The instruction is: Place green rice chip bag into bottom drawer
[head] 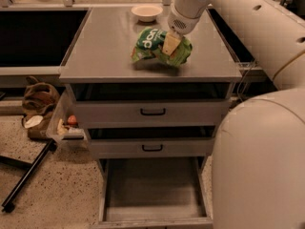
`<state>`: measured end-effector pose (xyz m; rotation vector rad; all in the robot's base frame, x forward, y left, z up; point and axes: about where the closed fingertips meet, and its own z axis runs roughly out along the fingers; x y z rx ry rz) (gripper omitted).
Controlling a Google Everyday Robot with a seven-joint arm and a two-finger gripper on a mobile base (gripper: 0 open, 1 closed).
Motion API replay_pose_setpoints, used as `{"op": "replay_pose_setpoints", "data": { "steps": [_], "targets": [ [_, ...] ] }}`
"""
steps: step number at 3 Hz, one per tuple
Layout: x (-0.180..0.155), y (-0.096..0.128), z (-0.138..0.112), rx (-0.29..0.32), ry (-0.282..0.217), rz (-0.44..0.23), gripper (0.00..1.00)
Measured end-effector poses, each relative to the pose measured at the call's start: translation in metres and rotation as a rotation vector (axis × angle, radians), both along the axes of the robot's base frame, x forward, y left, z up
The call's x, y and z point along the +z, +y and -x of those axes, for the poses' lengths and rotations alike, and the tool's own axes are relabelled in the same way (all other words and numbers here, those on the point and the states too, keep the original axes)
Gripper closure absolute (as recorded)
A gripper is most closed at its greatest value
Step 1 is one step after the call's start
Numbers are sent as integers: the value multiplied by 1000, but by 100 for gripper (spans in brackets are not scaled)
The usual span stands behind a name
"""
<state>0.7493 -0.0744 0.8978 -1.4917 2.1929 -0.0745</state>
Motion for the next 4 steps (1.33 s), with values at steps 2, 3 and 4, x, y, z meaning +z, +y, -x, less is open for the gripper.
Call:
{"op": "replay_pose_setpoints", "data": {
  "steps": [2,3,4],
  "targets": [
    [8,-29,100,-127,112,-10,100],
    [-25,-45,146,-214,193,-40,100],
    [-42,-70,177,-310,228,-38,100]
  ]
}}
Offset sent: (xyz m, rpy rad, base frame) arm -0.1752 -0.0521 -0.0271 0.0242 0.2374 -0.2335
